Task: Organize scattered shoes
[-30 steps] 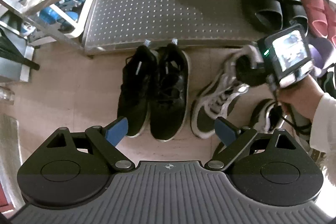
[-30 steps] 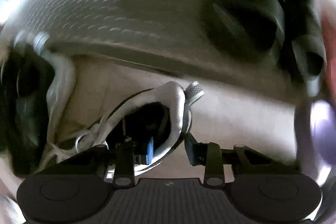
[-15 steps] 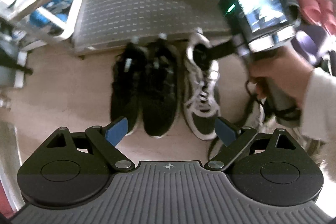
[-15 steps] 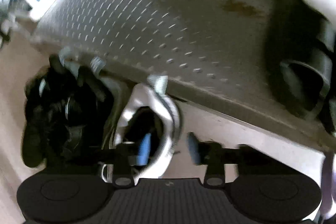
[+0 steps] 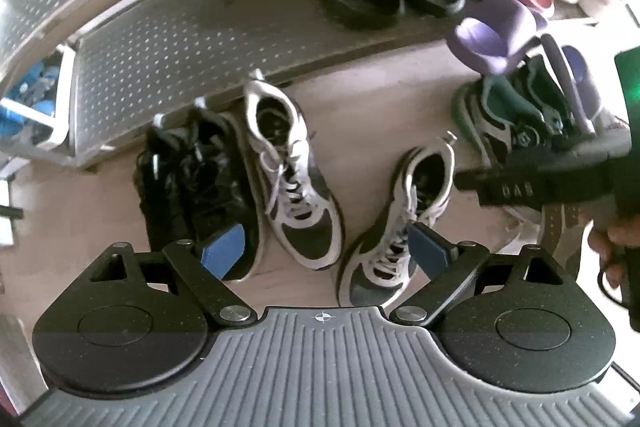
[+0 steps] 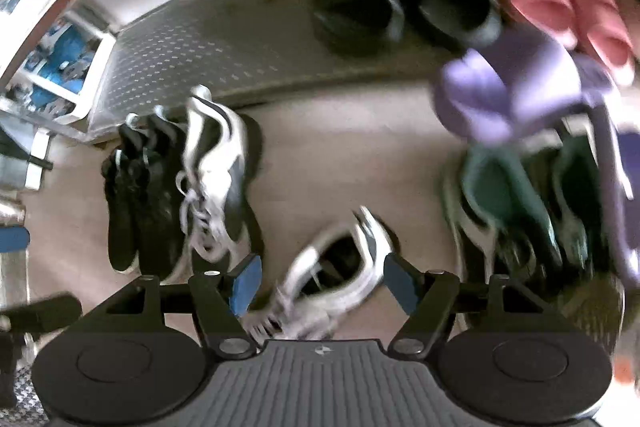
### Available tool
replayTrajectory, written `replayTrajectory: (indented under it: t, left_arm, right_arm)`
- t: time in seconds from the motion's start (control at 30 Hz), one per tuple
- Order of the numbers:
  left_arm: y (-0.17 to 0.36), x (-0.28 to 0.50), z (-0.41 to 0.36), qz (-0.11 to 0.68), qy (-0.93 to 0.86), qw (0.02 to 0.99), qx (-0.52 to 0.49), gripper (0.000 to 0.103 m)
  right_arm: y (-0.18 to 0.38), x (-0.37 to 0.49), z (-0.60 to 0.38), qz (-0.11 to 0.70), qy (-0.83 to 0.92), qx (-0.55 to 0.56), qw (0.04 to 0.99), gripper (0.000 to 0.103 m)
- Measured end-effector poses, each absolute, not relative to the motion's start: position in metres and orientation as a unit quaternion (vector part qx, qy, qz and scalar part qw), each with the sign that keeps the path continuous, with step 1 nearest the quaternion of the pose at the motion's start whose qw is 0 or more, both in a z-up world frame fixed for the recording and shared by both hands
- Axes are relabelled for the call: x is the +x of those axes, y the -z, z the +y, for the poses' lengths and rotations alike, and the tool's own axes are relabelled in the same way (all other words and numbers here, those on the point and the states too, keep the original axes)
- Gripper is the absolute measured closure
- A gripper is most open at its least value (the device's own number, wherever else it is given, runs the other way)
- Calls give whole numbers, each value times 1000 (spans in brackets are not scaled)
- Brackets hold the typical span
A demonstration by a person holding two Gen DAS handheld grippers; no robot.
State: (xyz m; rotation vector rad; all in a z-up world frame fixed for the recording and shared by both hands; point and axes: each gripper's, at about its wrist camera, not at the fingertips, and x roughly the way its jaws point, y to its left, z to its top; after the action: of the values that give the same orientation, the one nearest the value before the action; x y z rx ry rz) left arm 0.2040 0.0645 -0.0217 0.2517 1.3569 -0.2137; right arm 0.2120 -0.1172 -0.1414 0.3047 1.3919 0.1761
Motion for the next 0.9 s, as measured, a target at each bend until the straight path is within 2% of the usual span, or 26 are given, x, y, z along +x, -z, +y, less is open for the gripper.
replayTrajectory:
  t: [0.03, 0.1, 0.37, 0.67, 0.73, 0.77, 0.83, 0.9]
  left_arm:
    - [22, 203, 63, 624, 102, 766, 120, 11]
    - [23, 201, 61, 624, 106, 764, 126, 12]
    - [31, 205, 59, 634, 103, 753, 147, 13]
    - [24, 218, 75, 627, 64, 767, 122, 11]
    - [25, 220, 82, 630, 50, 767, 114, 11]
    - [25, 221, 86, 631, 42, 767, 111, 11]
    - [25, 222, 92, 632, 30, 767, 104, 11]
    - [24, 224, 96, 631, 24, 770, 95, 11]
  right_arm:
    - [149, 209, -120, 646, -73, 155, 744, 49]
    - [163, 203, -125, 662, -57, 186, 724, 59]
    - [214, 209, -120, 663, 13, 239, 709, 58]
    - [256, 227, -97, 675, 46, 179, 715, 58]
    - [261, 232, -89, 678, 42, 155, 717, 68]
    - [263, 235, -84, 679, 41, 143, 719, 69]
    - [266, 241, -76, 680, 35, 120, 722, 81]
    - [256, 254, -67, 661, 8, 125, 740, 87]
